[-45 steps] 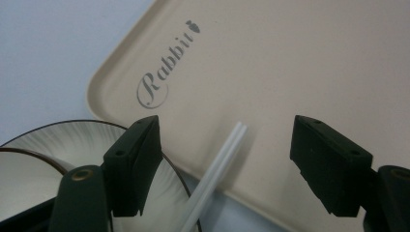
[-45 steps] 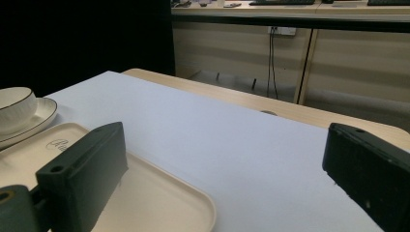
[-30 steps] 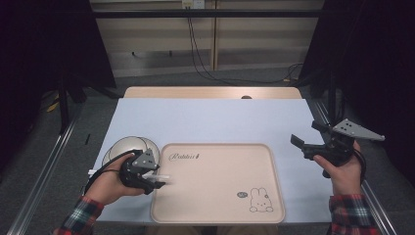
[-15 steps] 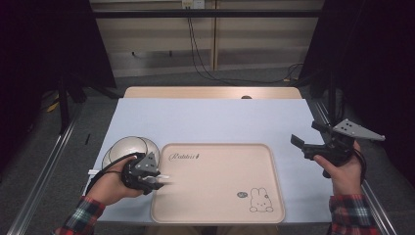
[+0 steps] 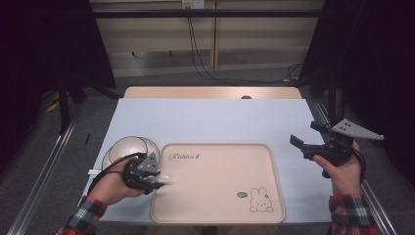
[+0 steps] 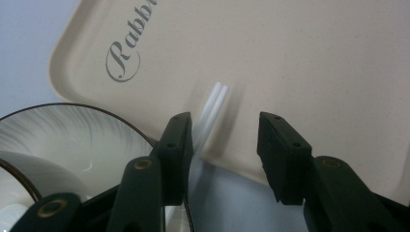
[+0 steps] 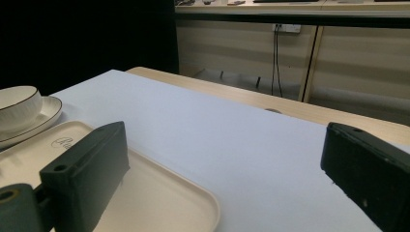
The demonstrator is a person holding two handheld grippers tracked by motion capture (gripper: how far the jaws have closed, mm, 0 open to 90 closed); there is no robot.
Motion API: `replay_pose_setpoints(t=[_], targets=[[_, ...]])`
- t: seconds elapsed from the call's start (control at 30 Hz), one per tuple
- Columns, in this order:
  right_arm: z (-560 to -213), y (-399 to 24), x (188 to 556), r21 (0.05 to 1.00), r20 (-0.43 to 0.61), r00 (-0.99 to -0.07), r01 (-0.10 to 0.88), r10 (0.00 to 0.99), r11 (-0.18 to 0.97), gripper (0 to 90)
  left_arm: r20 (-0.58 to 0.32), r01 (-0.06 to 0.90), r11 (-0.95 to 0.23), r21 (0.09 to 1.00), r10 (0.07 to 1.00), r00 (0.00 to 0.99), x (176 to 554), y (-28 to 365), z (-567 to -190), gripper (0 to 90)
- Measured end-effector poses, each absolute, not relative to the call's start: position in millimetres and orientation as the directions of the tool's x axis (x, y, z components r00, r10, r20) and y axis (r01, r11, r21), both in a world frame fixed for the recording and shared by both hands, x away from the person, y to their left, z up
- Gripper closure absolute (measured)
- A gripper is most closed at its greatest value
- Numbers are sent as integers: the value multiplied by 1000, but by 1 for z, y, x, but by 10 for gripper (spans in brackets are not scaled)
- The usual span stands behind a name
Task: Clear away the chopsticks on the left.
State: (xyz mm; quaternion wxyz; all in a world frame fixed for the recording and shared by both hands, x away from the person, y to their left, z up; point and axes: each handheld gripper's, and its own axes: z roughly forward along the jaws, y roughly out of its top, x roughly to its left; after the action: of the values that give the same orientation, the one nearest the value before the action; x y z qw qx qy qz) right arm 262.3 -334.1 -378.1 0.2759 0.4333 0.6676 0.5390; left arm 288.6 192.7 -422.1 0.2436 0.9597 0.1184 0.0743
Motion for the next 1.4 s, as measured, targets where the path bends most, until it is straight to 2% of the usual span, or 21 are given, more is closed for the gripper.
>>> replay_pose_setpoints(t=[0.37, 0.7, 0.97, 1.07, 1.1, 1.17, 1.27, 1.33, 1.4], targets=[[-379, -335, 263, 959, 89, -480, 277, 873, 54, 25, 80, 172, -865, 472, 236, 969, 288, 191, -425, 627], [-379, -335, 263, 960, 85, -484, 275, 871, 59, 27, 75, 166, -879, 447, 222, 972, 289, 190, -432, 725], [-379, -336, 263, 959, 85, -484, 278, 871, 60, 27, 50, 183, -867, 464, 232, 971, 292, 188, -440, 751], [-379, -336, 263, 958, 85, -483, 279, 871, 61, 27, 54, 190, -861, 472, 243, 969, 292, 187, -441, 814], [-379, -336, 263, 958, 85, -483, 279, 872, 61, 27, 19, 236, -851, 469, 277, 961, 292, 188, -440, 848], [-379, -336, 263, 958, 86, -483, 280, 871, 61, 27, -77, 323, -798, 508, 331, 940, 293, 188, -437, 857], [-379, -336, 263, 958, 88, -483, 281, 871, 59, 27, -62, 354, -761, 544, 384, 921, 293, 190, -422, 873], [-379, -336, 263, 958, 87, -484, 280, 870, 60, 27, -101, 380, -682, 625, 411, 906, 295, 193, -411, 873], [-379, -335, 263, 958, 91, -485, 280, 870, 55, 27, -101, 387, -629, 674, 441, 892, 296, 195, -402, 873]])
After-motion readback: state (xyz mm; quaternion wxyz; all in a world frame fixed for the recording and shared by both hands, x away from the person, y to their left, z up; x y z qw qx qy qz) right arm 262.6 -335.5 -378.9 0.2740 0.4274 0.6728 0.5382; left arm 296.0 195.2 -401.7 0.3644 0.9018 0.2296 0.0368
